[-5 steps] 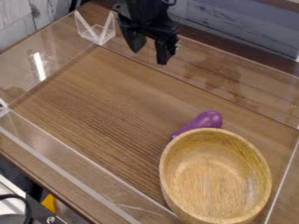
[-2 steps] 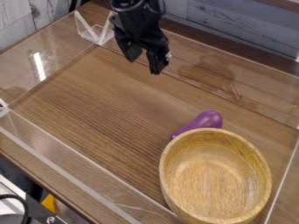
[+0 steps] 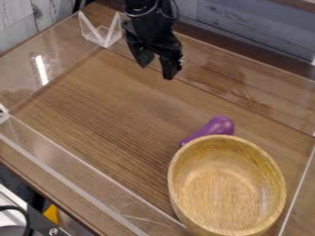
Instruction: Remove the purple eggplant from inside the brown bowl and put it on the table
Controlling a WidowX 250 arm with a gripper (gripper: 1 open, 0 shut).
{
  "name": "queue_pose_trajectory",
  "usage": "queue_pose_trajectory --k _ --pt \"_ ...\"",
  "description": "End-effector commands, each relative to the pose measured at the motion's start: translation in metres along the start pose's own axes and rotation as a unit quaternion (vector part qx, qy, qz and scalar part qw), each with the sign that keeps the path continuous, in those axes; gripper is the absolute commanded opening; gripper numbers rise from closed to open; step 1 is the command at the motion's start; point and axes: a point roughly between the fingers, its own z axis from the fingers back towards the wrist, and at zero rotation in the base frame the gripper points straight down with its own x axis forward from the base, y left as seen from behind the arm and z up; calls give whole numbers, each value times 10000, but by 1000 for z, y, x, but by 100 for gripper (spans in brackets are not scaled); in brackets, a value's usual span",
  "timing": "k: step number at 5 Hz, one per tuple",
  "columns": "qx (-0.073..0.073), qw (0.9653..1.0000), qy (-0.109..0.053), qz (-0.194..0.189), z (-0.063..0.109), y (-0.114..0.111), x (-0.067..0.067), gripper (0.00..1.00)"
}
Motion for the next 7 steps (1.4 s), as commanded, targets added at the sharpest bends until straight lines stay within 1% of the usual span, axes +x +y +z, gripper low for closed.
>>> queue_pose_trajectory --k 1,2,3,4,5,6,7 --pt "75 9995 -310 -38 9 1 19 100" --pt "80 9992 -330 188 12 -3 30 100" --pt "73 9990 -338 295 19 -10 38 100" --pt "-9 9996 -247 106 29 -16 32 100" --pt "-65 9998 -175 -32 34 -18 26 100" --pt "-111 9996 -158 -222 60 -20 26 100" --pt "-161 9986 -130 -486 85 -24 24 100"
